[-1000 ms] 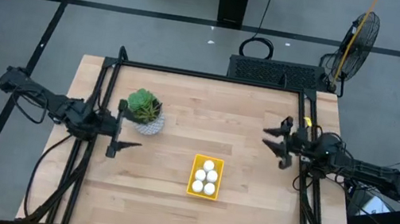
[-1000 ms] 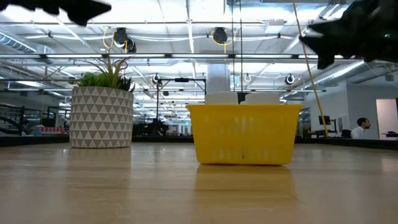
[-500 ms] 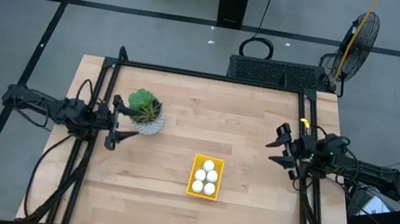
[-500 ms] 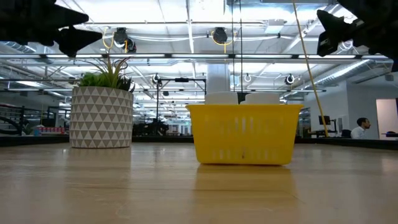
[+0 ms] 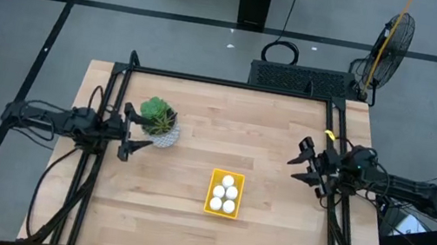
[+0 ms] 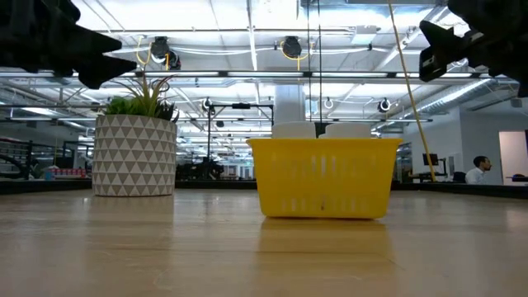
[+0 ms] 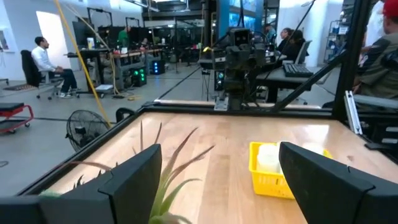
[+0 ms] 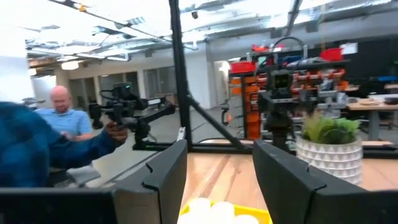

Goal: Pick and place pill bottles into a basket
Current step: Return to Home Position

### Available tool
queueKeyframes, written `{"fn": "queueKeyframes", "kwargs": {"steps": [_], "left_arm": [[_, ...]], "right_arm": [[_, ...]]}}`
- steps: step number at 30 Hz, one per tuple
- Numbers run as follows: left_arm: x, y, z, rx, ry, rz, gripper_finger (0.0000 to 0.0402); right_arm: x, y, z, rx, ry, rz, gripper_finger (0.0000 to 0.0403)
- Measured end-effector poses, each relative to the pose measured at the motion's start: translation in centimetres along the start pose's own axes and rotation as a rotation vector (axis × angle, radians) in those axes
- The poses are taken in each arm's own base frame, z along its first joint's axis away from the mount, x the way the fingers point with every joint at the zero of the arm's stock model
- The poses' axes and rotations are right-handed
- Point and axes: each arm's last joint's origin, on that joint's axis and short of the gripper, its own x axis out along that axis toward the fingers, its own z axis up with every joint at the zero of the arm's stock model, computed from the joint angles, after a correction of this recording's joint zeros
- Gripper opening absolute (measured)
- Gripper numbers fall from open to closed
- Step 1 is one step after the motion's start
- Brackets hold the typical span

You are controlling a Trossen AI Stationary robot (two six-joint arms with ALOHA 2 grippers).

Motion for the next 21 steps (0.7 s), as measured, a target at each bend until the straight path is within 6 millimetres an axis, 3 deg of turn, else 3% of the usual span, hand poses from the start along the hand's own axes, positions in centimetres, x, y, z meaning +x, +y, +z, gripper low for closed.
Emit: {"fn": "queueKeyframes", "kwargs": {"steps": [16, 21], "left_arm": [[0.1, 0.6, -0.3, -0.014, 0.022, -0.027, 0.0323], [0.6, 0.6, -2.7, -0.047, 0.029, -0.044, 0.0315]], "right_arm": [[0.8, 1.2, 0.2, -0.005, -0.017, 0.210, 0.0177], [1.1, 1.7, -0.1, 0.005, 0.000, 0.257, 0.0176]]}}
